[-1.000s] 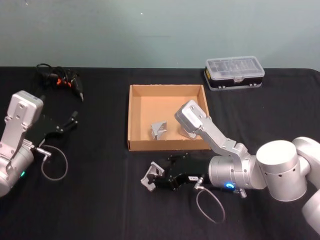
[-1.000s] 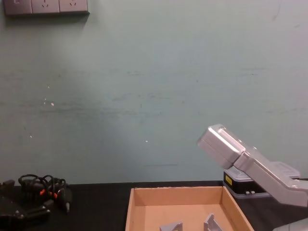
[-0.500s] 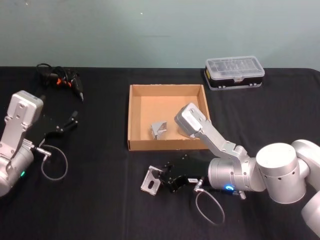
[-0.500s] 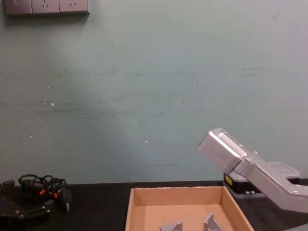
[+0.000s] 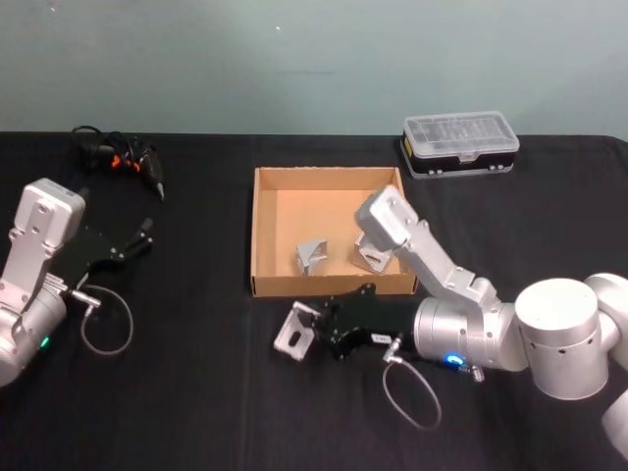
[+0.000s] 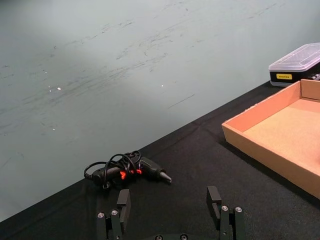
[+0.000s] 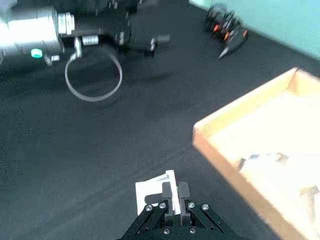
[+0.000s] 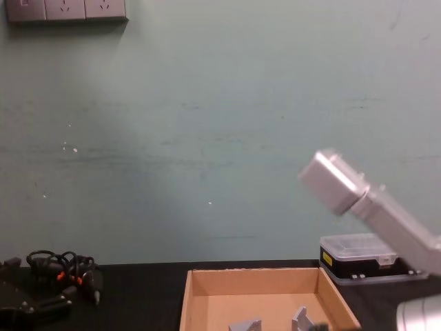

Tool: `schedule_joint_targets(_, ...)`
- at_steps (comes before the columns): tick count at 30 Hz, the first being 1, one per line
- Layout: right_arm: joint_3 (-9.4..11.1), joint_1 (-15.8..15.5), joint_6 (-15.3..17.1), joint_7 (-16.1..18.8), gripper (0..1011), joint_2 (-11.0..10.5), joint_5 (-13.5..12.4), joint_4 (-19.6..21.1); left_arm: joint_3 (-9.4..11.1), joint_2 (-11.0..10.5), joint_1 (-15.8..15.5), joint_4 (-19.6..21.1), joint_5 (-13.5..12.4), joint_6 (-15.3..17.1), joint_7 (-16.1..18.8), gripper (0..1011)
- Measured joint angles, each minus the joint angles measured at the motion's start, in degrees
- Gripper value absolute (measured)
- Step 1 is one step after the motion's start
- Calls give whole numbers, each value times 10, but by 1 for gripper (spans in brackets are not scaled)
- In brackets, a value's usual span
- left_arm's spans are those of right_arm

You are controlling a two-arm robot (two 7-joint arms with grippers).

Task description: Use one hand to pick up the angle iron from the table and place it into the box.

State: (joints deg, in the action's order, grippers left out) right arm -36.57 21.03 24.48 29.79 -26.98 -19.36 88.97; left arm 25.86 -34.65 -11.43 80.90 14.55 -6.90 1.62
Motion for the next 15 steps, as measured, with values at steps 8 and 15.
schedule_joint_targets(8,45,-19,-29,-41,75,-4,-8,48,0,0,0,0,0,0,0,1000)
schedule_joint_targets(15,69,-17,-48,-85,75,7,17,53,0,0,0,0,0,0,0,1000)
